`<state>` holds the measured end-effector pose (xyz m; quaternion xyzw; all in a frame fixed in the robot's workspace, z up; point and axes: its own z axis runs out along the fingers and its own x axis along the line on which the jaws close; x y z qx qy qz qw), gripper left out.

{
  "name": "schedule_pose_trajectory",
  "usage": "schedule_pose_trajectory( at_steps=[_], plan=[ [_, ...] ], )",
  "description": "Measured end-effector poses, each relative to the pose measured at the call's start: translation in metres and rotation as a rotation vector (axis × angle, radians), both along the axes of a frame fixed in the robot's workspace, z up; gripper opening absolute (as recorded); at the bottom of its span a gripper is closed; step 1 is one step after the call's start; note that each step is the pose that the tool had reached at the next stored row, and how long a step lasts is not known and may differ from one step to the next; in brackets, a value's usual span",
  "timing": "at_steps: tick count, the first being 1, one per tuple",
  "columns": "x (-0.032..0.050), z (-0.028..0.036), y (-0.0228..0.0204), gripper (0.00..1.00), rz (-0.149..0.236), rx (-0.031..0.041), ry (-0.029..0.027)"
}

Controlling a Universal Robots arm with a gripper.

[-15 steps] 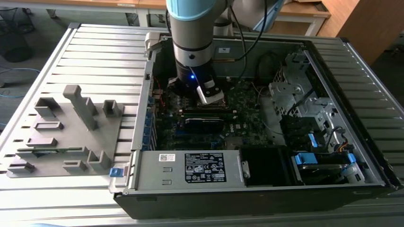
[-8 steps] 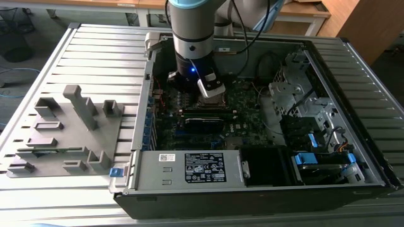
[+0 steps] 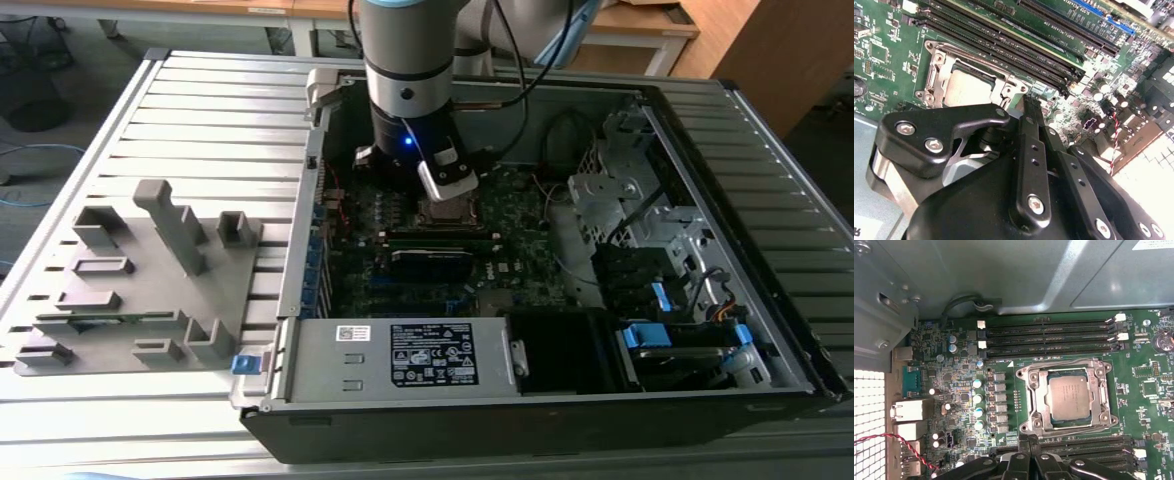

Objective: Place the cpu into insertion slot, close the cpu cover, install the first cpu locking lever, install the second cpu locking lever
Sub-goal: 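Install the second cpu locking lever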

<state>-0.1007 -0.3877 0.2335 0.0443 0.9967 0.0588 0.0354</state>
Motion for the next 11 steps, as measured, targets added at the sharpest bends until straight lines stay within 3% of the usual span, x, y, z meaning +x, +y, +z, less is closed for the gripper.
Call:
schedule_pose_trajectory(
  at_steps=[11],
  plan=[
    [0.0034,0.0002,0.0001,0.11,0.0,-0.0003,0.0002]
  ],
)
